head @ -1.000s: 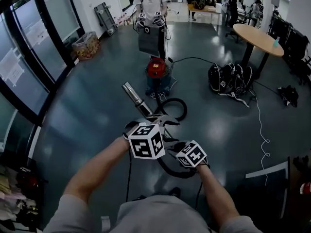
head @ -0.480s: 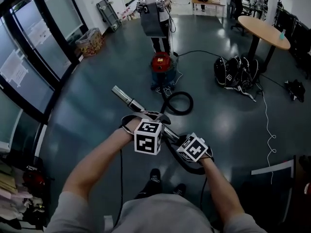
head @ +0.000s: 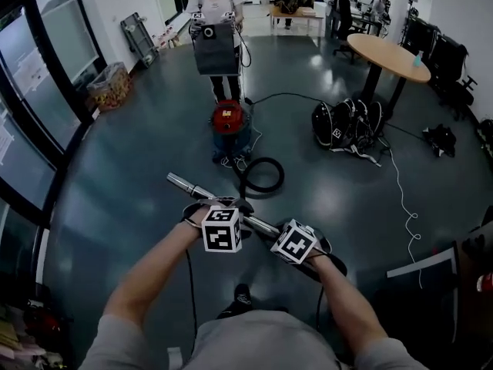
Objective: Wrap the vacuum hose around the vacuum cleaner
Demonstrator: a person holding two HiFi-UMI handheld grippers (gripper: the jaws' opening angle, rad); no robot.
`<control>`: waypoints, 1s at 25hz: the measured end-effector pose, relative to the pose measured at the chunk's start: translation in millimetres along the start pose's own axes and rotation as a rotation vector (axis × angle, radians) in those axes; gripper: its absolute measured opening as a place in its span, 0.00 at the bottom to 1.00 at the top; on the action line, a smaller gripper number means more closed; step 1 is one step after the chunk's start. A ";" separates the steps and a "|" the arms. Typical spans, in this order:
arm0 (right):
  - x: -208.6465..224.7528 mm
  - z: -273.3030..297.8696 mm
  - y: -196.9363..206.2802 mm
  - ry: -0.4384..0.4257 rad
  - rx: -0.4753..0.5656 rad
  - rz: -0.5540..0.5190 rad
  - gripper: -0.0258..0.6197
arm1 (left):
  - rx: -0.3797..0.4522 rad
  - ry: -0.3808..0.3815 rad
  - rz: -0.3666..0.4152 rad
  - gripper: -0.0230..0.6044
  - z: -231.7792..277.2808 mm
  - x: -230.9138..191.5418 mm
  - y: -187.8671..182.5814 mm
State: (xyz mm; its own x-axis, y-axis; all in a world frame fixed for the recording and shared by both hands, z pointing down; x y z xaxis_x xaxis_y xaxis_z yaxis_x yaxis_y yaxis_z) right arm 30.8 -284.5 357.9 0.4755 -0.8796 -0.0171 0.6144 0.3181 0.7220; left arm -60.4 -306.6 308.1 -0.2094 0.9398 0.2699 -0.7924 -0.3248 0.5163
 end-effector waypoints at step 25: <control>44.9 82.9 -57.8 0.019 -0.130 0.148 0.26 | -0.021 0.198 0.164 0.37 12.1 -85.0 104.3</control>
State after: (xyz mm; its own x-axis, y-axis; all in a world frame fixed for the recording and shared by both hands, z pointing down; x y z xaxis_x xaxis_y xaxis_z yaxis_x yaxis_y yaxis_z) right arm -35.5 -371.7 372.7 0.5776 -0.8135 0.0682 0.6127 0.4872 0.6223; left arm -118.4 -421.8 348.9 -0.4427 0.8778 0.1830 -0.7497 -0.4743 0.4615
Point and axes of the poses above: the fingertips, and each gripper's own axes: z forward along the fingers, x to its right, y out of its underside, the point moved 7 cm from there along -z, backward along the fingers, and after that the axes turned 11 degrees about x, right-handed, at the moved point
